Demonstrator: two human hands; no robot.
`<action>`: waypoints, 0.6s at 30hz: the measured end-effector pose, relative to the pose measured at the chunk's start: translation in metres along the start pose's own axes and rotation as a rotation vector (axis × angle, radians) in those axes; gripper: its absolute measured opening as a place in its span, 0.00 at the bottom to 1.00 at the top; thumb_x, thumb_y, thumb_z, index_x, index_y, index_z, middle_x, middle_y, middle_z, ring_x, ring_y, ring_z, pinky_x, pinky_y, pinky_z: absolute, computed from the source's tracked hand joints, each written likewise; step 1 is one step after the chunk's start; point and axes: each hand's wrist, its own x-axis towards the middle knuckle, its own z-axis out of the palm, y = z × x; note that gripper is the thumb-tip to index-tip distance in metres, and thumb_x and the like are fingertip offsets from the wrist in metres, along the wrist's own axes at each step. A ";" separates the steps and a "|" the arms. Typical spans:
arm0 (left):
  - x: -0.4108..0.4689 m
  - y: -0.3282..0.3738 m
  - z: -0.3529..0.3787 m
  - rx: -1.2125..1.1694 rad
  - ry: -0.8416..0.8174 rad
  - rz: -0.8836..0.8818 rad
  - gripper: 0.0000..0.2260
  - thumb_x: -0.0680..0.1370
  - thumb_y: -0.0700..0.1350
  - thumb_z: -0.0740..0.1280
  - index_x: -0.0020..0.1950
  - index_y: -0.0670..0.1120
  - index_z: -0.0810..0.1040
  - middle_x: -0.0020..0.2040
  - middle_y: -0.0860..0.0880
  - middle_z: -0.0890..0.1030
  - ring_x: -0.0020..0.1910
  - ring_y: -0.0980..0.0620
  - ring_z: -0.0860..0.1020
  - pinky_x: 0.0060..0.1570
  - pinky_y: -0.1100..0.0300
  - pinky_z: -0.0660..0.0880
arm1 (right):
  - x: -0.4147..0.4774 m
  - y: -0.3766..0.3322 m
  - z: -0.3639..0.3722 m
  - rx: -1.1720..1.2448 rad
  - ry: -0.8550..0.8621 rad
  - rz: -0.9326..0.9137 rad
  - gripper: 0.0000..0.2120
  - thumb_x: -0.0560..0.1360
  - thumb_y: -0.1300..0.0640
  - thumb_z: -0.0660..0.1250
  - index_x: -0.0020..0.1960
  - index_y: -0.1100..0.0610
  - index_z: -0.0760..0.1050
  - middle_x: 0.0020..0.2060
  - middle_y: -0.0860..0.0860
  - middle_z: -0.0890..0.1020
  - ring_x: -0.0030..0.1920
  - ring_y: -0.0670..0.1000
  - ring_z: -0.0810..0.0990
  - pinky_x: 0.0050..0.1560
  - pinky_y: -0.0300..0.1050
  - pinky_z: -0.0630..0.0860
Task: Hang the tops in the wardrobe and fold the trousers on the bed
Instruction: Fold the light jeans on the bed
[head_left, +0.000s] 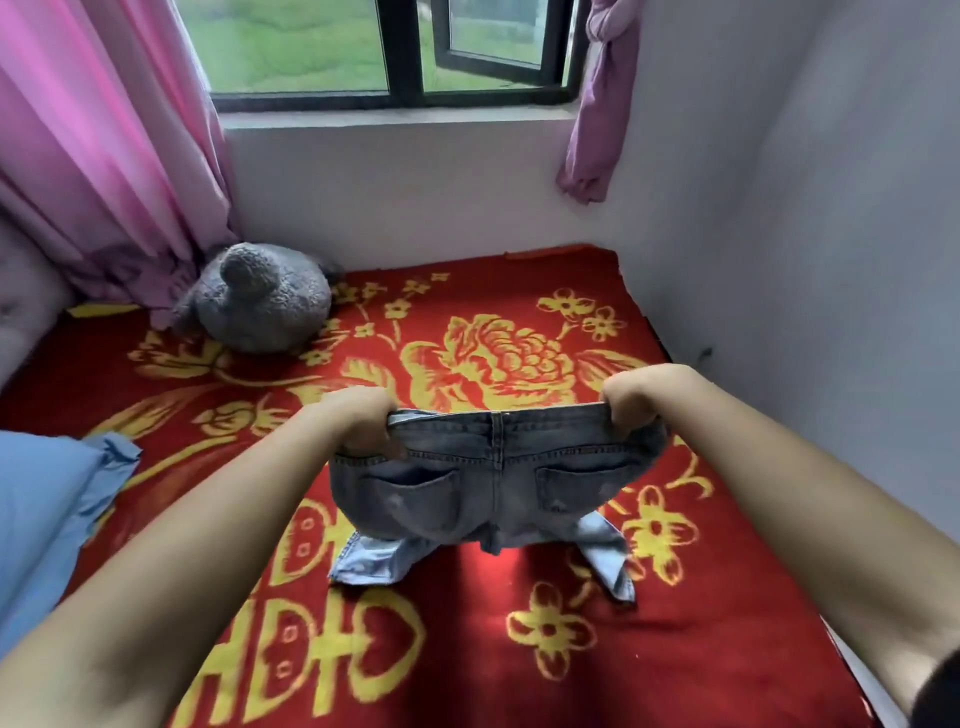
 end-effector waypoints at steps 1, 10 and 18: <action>0.005 -0.003 -0.001 -0.026 -0.077 0.002 0.14 0.71 0.59 0.73 0.48 0.51 0.81 0.43 0.52 0.80 0.43 0.49 0.78 0.43 0.55 0.77 | 0.003 -0.001 -0.004 -0.004 -0.006 0.012 0.10 0.77 0.61 0.63 0.56 0.61 0.78 0.39 0.54 0.79 0.23 0.48 0.79 0.20 0.38 0.73; 0.049 -0.050 -0.091 -0.144 0.402 -0.375 0.14 0.73 0.46 0.66 0.58 0.46 0.79 0.57 0.42 0.81 0.56 0.40 0.80 0.50 0.52 0.75 | 0.045 -0.002 -0.101 0.221 0.772 0.010 0.11 0.77 0.65 0.58 0.56 0.57 0.73 0.51 0.60 0.75 0.53 0.65 0.79 0.47 0.52 0.73; 0.021 -0.093 -0.234 -0.485 1.099 -0.297 0.13 0.78 0.38 0.58 0.58 0.45 0.78 0.53 0.36 0.80 0.53 0.34 0.79 0.53 0.45 0.75 | -0.006 0.002 -0.247 0.434 1.349 0.023 0.19 0.78 0.70 0.54 0.66 0.60 0.70 0.60 0.63 0.71 0.55 0.66 0.77 0.56 0.57 0.73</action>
